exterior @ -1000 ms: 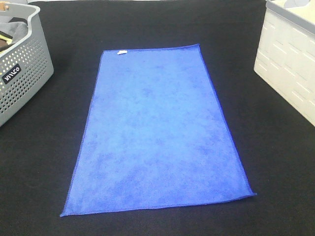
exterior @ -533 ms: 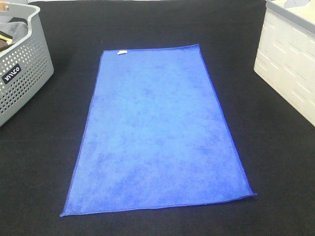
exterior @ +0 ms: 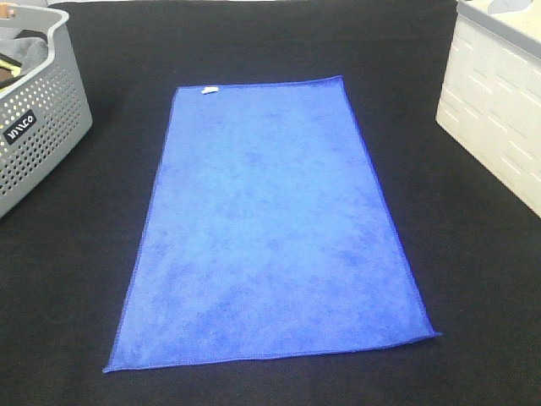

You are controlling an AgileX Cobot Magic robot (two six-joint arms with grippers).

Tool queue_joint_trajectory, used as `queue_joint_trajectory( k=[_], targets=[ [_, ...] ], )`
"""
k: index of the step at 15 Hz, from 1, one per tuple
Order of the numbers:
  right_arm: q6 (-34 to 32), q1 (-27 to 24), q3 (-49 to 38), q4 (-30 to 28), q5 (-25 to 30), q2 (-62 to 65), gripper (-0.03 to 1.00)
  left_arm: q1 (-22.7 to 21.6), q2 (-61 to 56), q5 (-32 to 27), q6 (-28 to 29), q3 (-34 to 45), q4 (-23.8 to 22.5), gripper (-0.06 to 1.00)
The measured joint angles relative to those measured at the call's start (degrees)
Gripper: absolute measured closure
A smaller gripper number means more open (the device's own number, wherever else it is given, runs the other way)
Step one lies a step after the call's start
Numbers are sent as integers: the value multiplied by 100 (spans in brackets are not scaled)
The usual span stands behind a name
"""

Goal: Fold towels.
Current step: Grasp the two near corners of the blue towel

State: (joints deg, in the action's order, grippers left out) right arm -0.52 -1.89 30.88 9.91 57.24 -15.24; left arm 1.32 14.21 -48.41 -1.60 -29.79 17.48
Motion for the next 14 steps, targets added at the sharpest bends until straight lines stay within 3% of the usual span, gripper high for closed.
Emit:
queue_joint_trajectory(
  k=[1,5,9,14],
  targets=[
    [0,0,0,0,0,0,14,0,0,0,0,0,0,19],
    [23,0,80,745,-86,-1748,16,0,1667,155,-120,0,1243,19],
    [458,0,97,1106,-281,-3323,16,0,3650,235,-1134,0,2298,19],
    [1478,0,103,1856,-1049,-4916,16,0,5512,768,-2269,0,3008,19]
  ],
)
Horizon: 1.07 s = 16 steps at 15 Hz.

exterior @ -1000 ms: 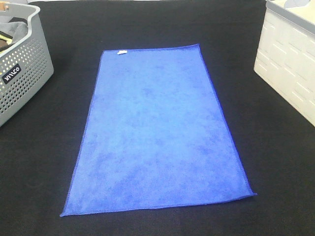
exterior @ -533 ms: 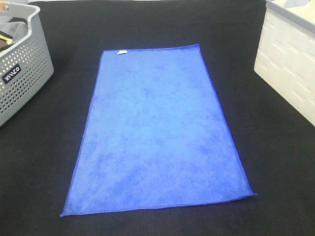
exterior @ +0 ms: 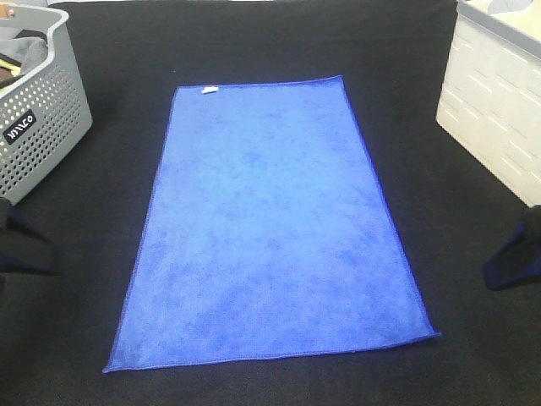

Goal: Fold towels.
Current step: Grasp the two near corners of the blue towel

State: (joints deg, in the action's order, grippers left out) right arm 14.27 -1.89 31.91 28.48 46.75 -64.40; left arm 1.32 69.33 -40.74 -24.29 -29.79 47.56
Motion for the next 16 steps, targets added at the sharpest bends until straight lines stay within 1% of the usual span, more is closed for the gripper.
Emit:
queue_joint_trajectory(
  k=[3,4,6,7,9,12,16],
  targets=[
    [699,0,0,756,-424,-653,17,0,842,350,-516,0,355,19],
    [1089,0,0,1106,-573,-945,18,0,1157,487,-762,0,613,19],
    [1604,0,0,1599,-699,-1404,19,0,1570,504,-1306,-6,1152,19],
    [1604,0,0,1599,-699,-1404,19,0,1570,504,-1306,-6,1152,19],
    [2017,0,0,2005,-854,-1816,20,0,1908,602,-1925,-6,1759,19],
    [2779,0,6,2687,-1060,-2510,20,0,2515,796,-2676,-17,2532,19],
    [3380,0,11,3151,-1100,-3191,21,6,3249,819,-3277,-23,3060,19]
  ],
)
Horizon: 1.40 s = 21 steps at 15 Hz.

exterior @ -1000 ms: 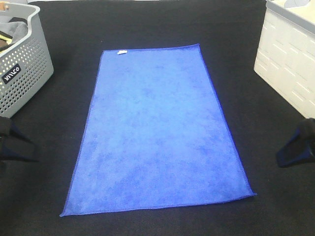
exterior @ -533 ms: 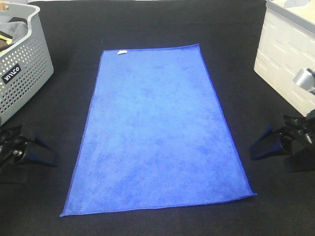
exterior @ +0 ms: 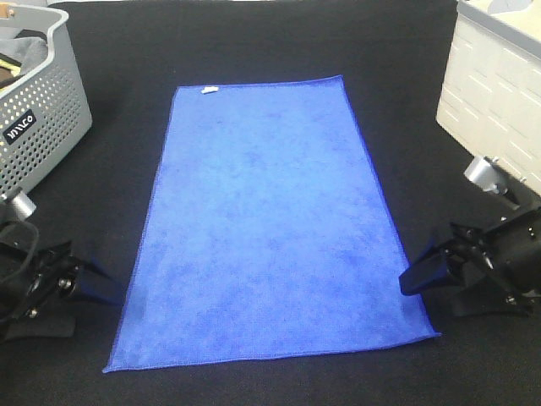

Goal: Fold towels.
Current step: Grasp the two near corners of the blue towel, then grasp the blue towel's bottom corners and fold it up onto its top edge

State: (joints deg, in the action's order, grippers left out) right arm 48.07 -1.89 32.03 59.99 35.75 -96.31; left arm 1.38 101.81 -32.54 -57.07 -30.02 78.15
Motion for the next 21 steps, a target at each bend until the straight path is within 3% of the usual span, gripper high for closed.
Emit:
queue_joint_trajectory(
  k=[4,9,11,13,14,17,19,21],
  targets=[
    [304,6,29,241,40,-573,22,602,367,-17,-504,-206,659,23],
    [682,596,166,871,-97,-848,36,1134,762,-46,-413,-710,848,28],
    [573,625,166,917,-344,-900,54,1197,882,23,-212,-796,848,48],
    [413,625,166,911,-590,-917,78,1197,945,183,-138,-796,756,79],
    [378,625,166,911,-642,-922,95,1197,957,212,-132,-796,642,92],
    [269,625,166,911,-418,-905,97,1197,882,201,172,-796,258,94],
    [92,625,166,854,-206,-699,97,1197,590,201,705,-791,-418,94],
    [-258,625,86,596,-86,-292,97,1197,97,57,1644,-785,-1541,94]
  ],
)
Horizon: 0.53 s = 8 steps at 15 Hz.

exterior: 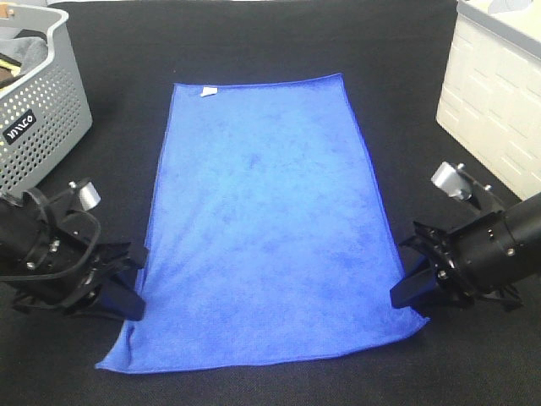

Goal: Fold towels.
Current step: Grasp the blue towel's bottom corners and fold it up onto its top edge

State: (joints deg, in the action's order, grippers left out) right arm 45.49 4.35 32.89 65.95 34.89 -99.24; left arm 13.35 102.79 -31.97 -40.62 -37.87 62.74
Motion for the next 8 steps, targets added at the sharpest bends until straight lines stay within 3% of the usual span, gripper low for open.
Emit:
queue_joint_trajectory(
  k=[3,8],
  targets=[
    [-269,0,-441,-206,80,521,97,0,-544,-521,1037,40,-1203,94],
    [-361,0,-1398,-223,401,1346,97,34,-1736,-722,1266,1071,-1381,94]
  ],
)
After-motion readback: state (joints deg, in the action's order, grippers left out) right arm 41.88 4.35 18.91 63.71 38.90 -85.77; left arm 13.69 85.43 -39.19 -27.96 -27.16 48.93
